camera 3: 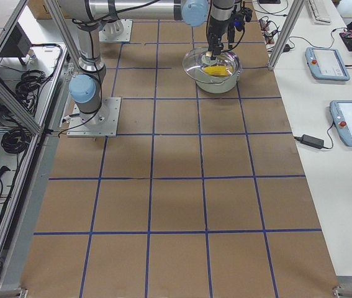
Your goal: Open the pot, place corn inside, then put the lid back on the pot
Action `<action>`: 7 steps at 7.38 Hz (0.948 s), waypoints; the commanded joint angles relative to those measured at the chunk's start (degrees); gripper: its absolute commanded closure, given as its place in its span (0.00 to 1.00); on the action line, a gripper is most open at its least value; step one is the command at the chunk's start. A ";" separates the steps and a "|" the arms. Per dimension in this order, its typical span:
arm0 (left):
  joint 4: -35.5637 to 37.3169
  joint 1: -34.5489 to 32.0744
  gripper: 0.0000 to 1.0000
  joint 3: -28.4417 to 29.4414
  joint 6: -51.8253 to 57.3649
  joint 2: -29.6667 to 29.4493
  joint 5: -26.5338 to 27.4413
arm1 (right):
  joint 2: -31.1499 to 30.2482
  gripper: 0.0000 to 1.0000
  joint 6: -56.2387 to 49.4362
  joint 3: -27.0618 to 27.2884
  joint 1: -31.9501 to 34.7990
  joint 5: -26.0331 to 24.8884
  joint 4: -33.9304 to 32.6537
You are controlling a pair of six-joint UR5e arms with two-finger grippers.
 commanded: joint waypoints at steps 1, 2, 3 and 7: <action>-6.67 5.00 0.00 -0.09 6.54 3.43 0.18 | 0.27 0.57 5.11 -1.42 1.51 -0.09 -0.22; -11.59 7.72 0.00 -0.26 10.15 5.71 0.27 | 1.32 0.55 6.20 -1.78 2.83 -0.09 -2.05; -15.38 9.75 0.00 -1.92 15.50 8.78 3.40 | 2.72 0.55 7.95 -2.48 5.19 -0.01 -3.37; -17.27 20.20 0.00 -24.71 25.81 30.02 6.42 | 14.04 0.55 10.07 -13.36 14.52 -0.18 -4.44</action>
